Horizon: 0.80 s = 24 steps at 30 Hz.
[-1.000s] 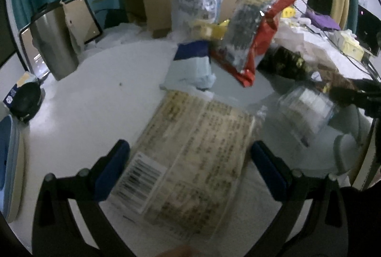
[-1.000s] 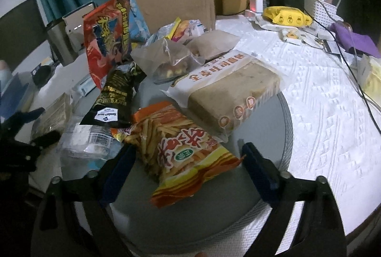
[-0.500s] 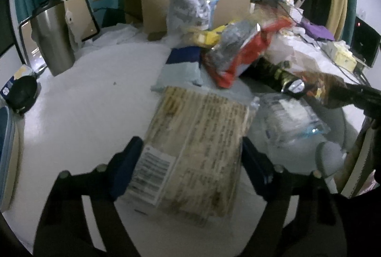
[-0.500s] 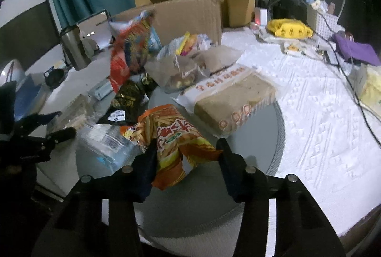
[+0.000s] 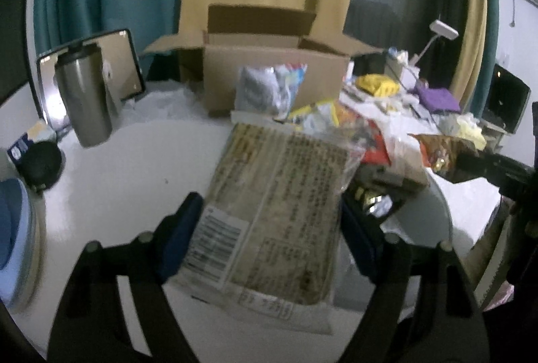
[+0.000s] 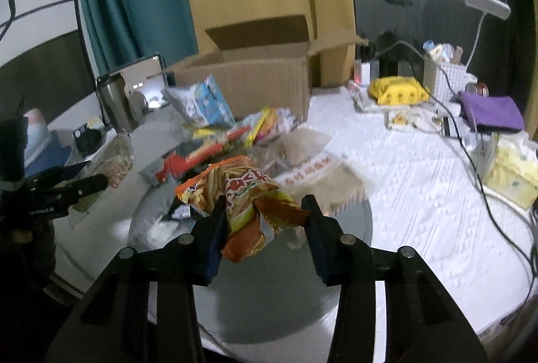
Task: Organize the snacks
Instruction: 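Lift both held bags and carry them over the open cardboard box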
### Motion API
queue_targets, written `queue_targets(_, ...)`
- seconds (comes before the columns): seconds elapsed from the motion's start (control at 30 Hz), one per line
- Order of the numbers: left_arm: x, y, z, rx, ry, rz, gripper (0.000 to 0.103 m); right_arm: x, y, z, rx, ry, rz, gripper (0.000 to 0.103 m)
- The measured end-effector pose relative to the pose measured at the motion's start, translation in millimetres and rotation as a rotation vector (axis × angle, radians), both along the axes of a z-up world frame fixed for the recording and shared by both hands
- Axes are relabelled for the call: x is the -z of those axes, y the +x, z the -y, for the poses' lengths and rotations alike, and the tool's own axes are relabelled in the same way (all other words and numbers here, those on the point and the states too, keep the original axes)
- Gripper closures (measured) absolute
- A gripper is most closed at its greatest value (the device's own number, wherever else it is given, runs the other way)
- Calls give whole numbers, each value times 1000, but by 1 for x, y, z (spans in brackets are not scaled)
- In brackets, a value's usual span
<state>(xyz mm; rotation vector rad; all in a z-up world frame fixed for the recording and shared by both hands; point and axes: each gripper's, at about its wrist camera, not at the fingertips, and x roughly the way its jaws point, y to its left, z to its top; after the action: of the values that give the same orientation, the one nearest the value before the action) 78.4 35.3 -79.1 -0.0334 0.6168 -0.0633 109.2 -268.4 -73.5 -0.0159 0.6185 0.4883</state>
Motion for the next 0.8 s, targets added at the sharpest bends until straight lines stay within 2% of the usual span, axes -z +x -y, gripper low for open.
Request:
queue_targets(0.43,-38,36,-9,-18,-33,94,22,-31,42,-7,-9,32,86,57)
queue_targets(0.8,-55,90,-11,-12,-4,148,22,-37,94,-21,-57,29,110,57)
